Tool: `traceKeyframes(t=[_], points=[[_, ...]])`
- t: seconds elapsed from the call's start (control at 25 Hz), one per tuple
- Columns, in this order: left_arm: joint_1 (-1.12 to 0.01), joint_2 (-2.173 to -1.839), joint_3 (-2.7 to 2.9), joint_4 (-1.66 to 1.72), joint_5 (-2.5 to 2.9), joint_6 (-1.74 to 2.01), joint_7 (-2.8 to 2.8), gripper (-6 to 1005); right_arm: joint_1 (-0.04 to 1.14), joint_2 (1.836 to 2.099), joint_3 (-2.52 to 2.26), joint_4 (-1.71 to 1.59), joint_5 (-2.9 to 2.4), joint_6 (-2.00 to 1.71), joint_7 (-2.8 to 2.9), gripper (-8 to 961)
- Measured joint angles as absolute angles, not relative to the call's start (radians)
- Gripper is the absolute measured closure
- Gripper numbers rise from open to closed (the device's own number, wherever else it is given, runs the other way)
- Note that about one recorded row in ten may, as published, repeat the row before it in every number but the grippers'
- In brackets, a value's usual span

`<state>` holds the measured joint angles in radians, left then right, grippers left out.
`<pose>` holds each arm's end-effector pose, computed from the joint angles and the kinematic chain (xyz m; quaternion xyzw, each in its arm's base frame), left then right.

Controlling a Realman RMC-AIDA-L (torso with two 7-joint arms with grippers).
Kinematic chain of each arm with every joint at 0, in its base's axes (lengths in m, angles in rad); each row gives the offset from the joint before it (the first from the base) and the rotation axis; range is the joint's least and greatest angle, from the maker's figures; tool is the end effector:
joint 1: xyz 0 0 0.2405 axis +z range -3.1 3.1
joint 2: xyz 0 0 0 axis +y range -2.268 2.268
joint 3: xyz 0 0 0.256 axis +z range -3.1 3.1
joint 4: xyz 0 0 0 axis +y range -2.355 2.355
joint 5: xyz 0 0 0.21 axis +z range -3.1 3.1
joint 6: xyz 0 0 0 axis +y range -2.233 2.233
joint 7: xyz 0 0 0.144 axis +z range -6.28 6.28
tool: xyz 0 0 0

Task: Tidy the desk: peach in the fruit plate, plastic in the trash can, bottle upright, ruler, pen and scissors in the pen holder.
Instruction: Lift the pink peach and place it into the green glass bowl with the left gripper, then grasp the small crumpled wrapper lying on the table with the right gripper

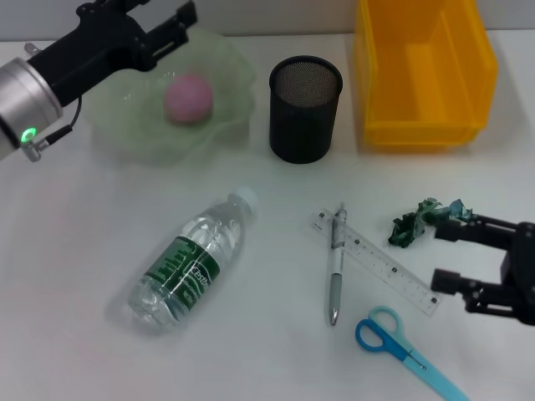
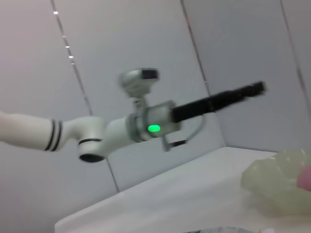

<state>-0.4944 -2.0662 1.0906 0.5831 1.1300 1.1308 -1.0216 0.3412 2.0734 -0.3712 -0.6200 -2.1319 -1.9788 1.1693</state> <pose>-0.2358 0.3863 0.0133 -0.8451 -0.1611 -0.3634 0.3575 0.3041 0.2308 0.0278 -0.9106 0.2036 0.3467 0.0963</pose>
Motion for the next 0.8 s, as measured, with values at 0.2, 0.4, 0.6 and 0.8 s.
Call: traceKeyframes(t=[0.2,0.4,0.6,0.8], points=[[-0.443,-2.053,1.109,0.586,1.201,1.420,-1.015,266,0.337,2.075,-0.340,-0.767,-2.080,-2.021,1.358,225],[-0.436,-2.052,1.116,0.584,1.504,1.606,-1.028,169,0.332,2.079,-0.352,-1.105,-2.033,-2.016,1.699,226],[-0.436,-2.054,1.116,0.584,1.539,1.619,-1.033,143,0.368,2.078,-0.504,-1.431,-2.181,-1.964,2.016,239],[-0.387,-2.067,1.105,0.555,1.610,1.628,-1.049,136,0.436,2.080,-0.750,-1.584,-2.420,-1.904,2.223,262]])
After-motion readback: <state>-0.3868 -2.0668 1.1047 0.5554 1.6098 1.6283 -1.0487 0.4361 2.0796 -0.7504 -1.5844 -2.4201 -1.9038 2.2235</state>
